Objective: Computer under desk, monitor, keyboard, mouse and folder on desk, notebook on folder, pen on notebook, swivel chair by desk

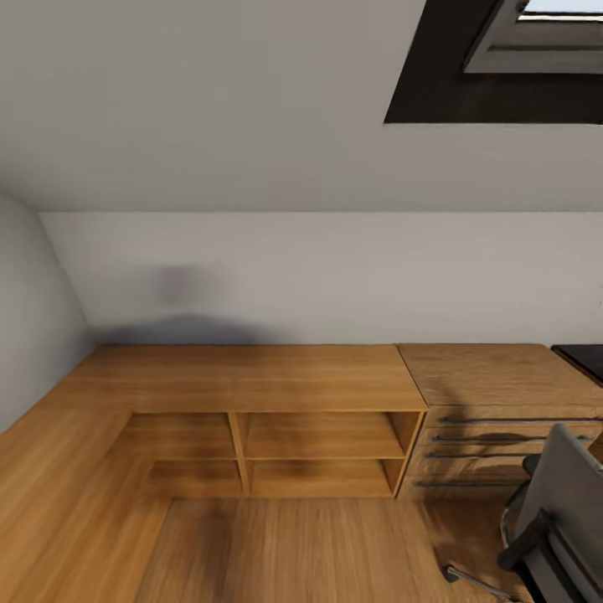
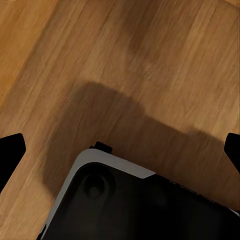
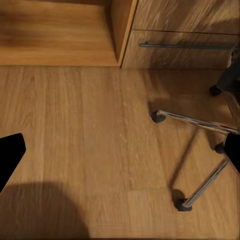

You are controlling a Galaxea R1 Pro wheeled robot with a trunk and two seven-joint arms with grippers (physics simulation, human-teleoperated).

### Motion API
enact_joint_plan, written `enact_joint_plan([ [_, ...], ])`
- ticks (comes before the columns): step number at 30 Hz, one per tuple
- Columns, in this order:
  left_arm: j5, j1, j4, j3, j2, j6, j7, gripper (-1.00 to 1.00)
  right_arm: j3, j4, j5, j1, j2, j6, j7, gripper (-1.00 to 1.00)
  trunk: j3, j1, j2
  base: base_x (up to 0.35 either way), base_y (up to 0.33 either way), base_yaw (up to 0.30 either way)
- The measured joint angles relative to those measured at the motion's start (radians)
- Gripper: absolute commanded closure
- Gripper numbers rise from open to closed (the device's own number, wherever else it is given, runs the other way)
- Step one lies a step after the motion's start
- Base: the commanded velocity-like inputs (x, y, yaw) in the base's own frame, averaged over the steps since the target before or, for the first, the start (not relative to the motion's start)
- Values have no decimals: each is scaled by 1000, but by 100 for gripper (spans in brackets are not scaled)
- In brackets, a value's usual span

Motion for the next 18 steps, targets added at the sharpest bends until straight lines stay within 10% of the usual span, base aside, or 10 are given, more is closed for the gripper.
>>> enact_joint_plan([
  [18, 0, 0, 0, 0, 0, 0, 0, -100, 0, 0, 1, 0, 0, -2, 0, -100, -5, 0, 0, 0, 0, -238],
])
